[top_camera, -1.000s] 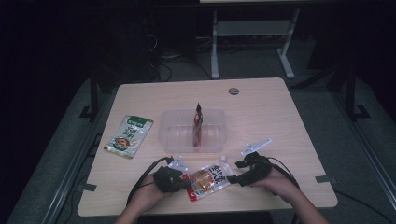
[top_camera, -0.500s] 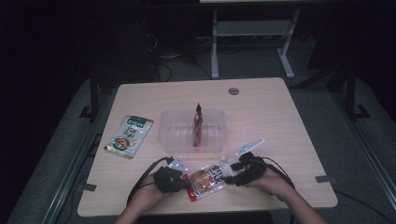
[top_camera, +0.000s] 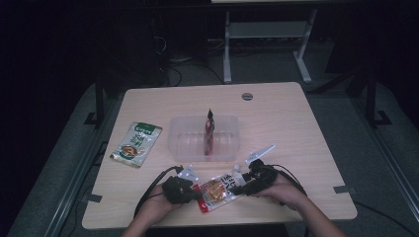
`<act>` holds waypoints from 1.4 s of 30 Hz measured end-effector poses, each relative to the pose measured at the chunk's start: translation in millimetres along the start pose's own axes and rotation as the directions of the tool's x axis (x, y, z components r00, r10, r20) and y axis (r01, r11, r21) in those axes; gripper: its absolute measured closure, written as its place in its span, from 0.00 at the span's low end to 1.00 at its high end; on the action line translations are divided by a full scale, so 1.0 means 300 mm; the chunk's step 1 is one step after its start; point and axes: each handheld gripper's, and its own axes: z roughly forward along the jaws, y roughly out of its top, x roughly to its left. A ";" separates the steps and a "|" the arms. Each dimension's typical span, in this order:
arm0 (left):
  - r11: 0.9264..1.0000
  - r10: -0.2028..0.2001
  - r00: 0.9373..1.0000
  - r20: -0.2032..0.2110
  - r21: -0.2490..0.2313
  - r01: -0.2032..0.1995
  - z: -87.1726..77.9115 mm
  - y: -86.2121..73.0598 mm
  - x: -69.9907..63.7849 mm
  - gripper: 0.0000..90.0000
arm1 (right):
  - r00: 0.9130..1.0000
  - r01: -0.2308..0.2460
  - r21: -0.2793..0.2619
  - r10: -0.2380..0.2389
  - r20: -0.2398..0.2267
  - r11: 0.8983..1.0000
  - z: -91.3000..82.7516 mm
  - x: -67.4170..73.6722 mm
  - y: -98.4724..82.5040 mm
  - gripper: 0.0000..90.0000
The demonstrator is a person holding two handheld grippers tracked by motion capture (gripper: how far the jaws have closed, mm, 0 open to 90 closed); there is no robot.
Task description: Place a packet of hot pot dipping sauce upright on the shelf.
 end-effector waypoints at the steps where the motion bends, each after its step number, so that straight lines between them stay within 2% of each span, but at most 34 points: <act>1: 1.000 -0.003 1.000 0.002 -0.002 0.003 0.000 0.000 0.001 1.00 | 0.999 -0.014 0.001 0.014 -0.033 1.000 0.001 0.001 -0.002 0.42; 3: 1.000 -0.003 1.000 0.002 -0.002 0.003 0.001 0.000 0.000 1.00 | 0.997 0.003 0.005 -0.002 -0.073 1.000 0.011 0.002 -0.004 0.46; 6: 1.000 -0.001 1.000 0.000 -0.001 0.001 0.001 0.001 -0.001 1.00 | 0.995 0.043 0.017 -0.041 -0.091 0.999 0.030 0.021 -0.001 0.57; 7: 1.000 0.000 1.000 0.000 -0.001 0.000 0.001 0.001 -0.001 1.00 | 0.993 0.071 0.017 -0.069 -0.096 0.997 0.036 0.024 -0.001 0.57; 11: 1.000 -0.004 1.000 0.001 -0.009 0.004 0.002 -0.001 0.000 1.00 | 0.993 0.076 0.041 -0.073 -0.089 0.996 0.023 0.033 -0.003 0.58; 13: 1.000 -0.004 1.000 0.001 -0.009 0.004 0.002 -0.001 0.000 1.00 | 0.994 0.071 0.014 -0.070 -0.088 0.997 0.010 0.026 -0.006 0.62; 16: 1.000 -0.008 1.000 0.005 -0.012 0.008 0.002 -0.002 0.000 1.00 | 0.994 0.031 -0.001 -0.031 -0.102 1.000 -0.010 0.024 -0.006 0.67; 21: 1.000 -0.007 1.000 0.002 -0.011 0.007 0.002 -0.002 -0.001 1.00 | 0.994 0.037 -0.019 -0.039 -0.102 0.999 -0.014 0.032 -0.002 0.77; 29: 1.000 -0.005 1.000 0.004 -0.010 0.005 0.001 -0.002 0.000 1.00 | 0.990 0.062 -0.074 -0.071 -0.120 0.995 -0.038 0.043 0.005 0.92; 34: 1.000 -0.001 1.000 0.007 -0.009 0.001 0.003 -0.001 -0.001 1.00 | 0.987 0.080 -0.106 -0.094 -0.134 0.991 -0.057 0.054 0.010 0.96; 37: 1.000 0.011 1.000 0.005 -0.005 -0.011 0.004 0.003 -0.002 1.00 | 0.983 0.083 -0.147 -0.105 -0.150 0.986 -0.068 0.064 0.013 0.98; 42: 1.000 0.019 1.000 -0.007 -0.010 -0.019 0.007 0.005 -0.010 1.00 | 0.978 0.104 -0.185 -0.134 -0.158 0.977 -0.075 0.087 0.018 1.00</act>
